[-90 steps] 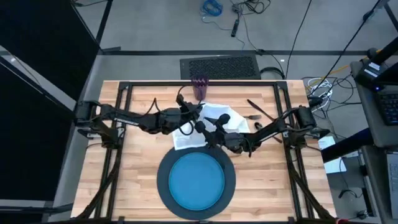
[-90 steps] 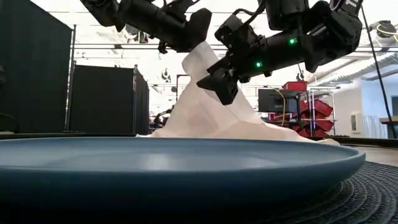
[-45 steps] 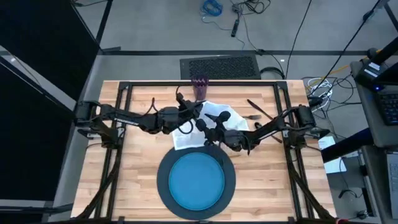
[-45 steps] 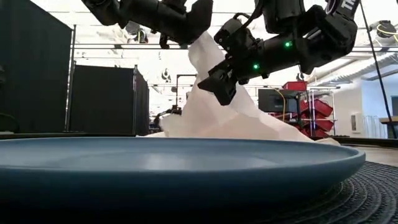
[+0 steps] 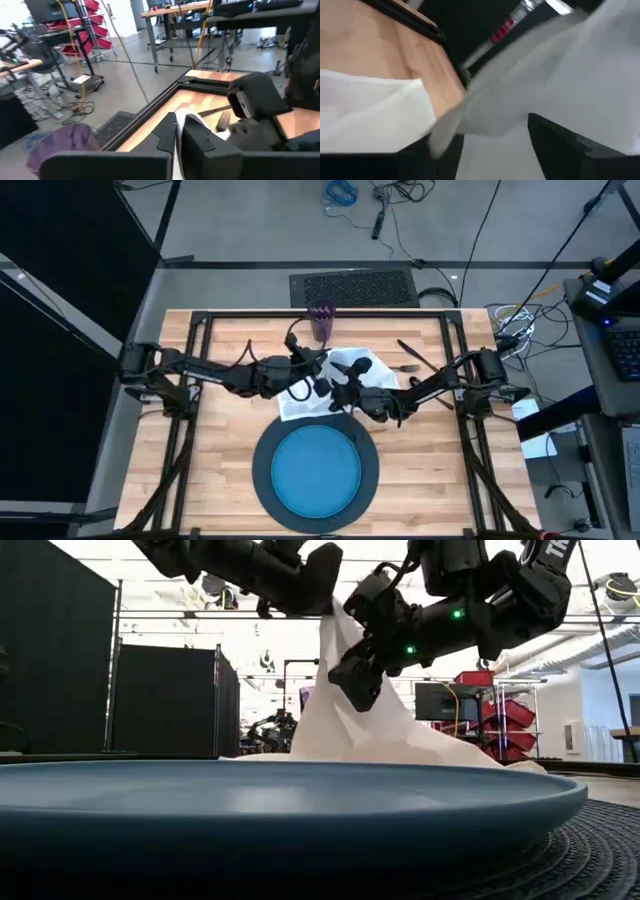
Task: Set table place
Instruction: Fold the white table napkin on the table
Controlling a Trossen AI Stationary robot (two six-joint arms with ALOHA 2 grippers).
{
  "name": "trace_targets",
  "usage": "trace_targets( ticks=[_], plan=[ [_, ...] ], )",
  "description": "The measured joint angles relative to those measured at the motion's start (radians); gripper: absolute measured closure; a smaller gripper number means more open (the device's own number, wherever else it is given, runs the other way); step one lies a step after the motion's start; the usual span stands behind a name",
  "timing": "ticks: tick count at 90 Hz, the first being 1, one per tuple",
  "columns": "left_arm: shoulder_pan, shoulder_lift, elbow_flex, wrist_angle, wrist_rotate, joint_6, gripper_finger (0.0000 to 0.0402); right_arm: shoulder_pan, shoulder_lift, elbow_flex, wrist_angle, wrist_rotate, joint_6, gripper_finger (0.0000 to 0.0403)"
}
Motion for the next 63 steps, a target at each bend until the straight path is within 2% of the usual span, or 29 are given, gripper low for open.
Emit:
trace_targets(
  ticks=[21, 63],
  plan=[
    [0.004, 0.0, 0.0, -0.001, -0.008, 0.016, 0.0402, 0.015, 0.0, 0.0, 0.018, -0.007, 0.039, 0.024],
    [0.039, 0.0, 0.0, -0.052, -0.01, 0.009, 0.0402, 0.046, 0.0, 0.002, 0.121, -0.03, 0.041, 0.0241]
  ],
)
